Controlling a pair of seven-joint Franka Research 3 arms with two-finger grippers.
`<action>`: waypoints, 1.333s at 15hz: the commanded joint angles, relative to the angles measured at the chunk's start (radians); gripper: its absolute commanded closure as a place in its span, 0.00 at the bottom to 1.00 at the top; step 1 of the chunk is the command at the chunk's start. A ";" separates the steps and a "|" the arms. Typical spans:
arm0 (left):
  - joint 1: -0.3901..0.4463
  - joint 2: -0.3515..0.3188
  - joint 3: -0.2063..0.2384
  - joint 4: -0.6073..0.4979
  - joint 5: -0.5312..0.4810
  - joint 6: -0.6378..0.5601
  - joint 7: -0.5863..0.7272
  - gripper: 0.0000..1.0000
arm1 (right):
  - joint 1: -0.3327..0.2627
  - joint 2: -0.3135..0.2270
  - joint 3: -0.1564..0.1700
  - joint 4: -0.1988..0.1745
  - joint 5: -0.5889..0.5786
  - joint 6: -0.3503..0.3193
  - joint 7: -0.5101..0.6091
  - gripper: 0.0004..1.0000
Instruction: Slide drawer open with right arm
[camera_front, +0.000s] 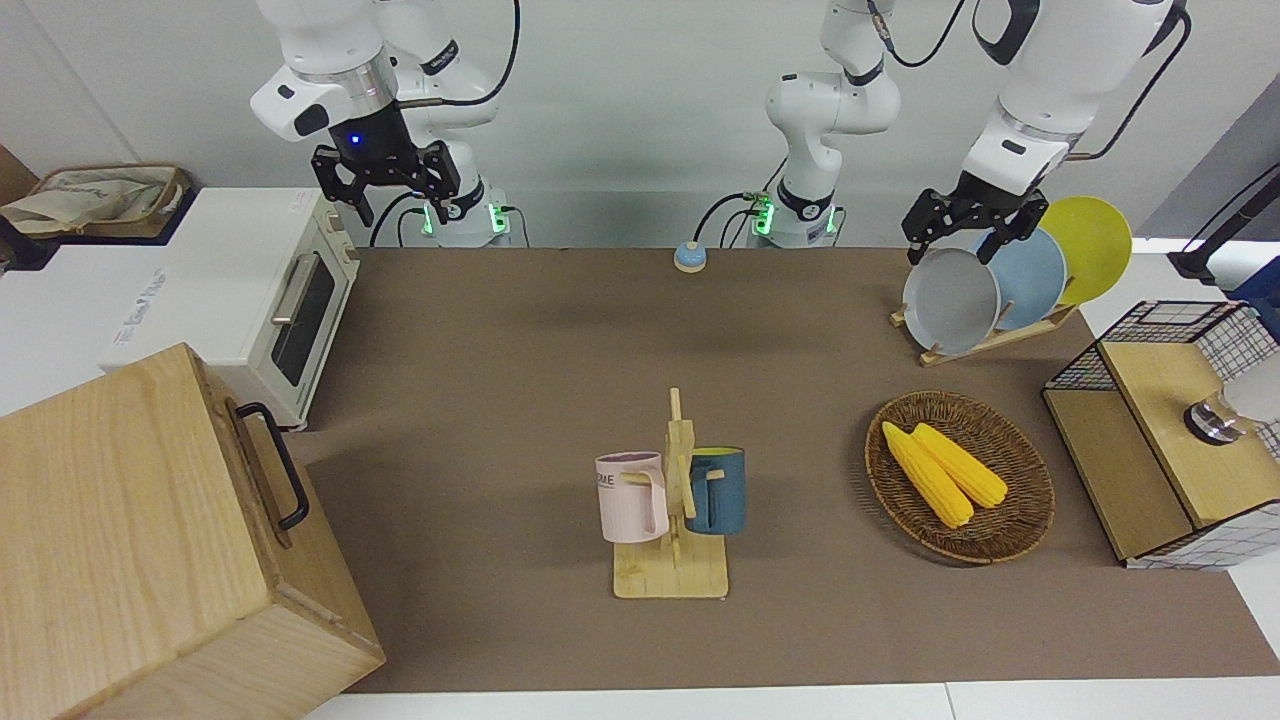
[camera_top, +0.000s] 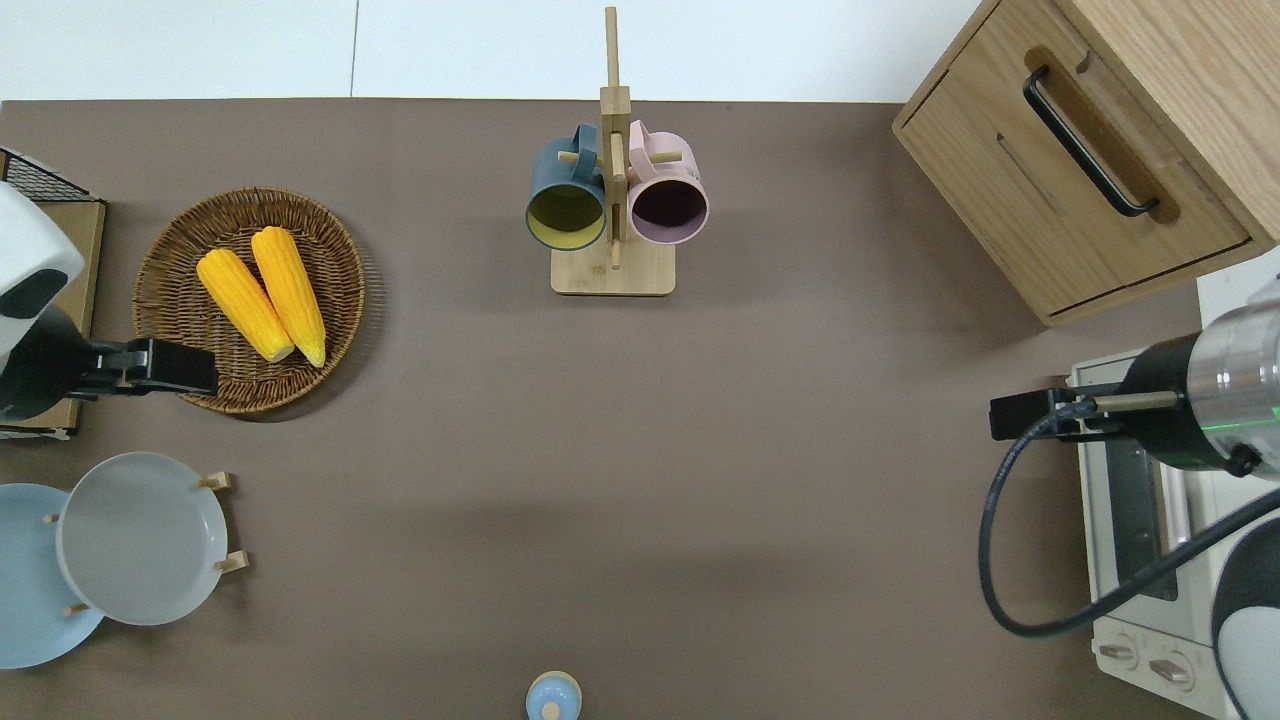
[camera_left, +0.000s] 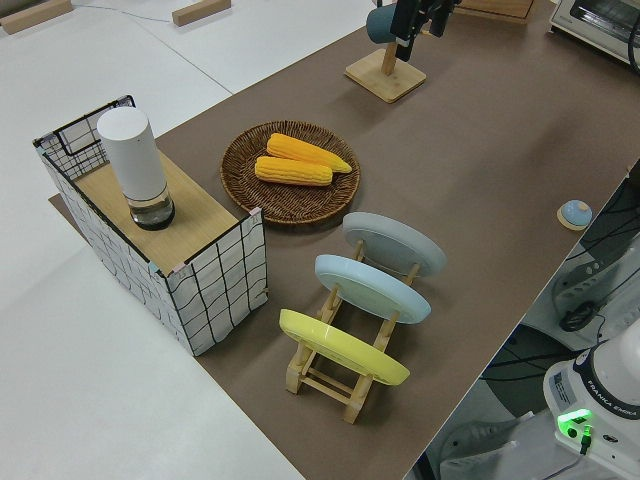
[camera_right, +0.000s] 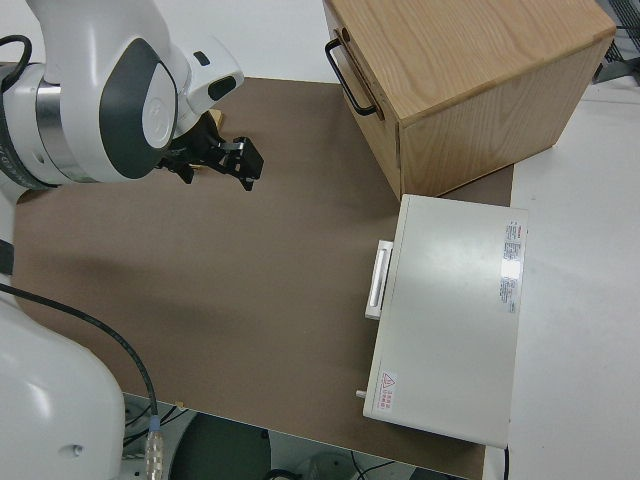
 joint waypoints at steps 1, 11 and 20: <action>-0.002 -0.008 0.003 0.002 0.013 -0.014 0.001 0.00 | -0.005 0.009 0.005 0.016 0.011 -0.002 0.002 0.02; -0.002 -0.008 0.003 0.002 0.013 -0.014 0.001 0.00 | 0.007 0.024 0.127 0.010 -0.193 0.033 0.082 0.02; -0.002 -0.008 0.003 0.002 0.013 -0.014 0.001 0.00 | 0.090 0.147 0.279 -0.012 -0.659 0.039 0.182 0.02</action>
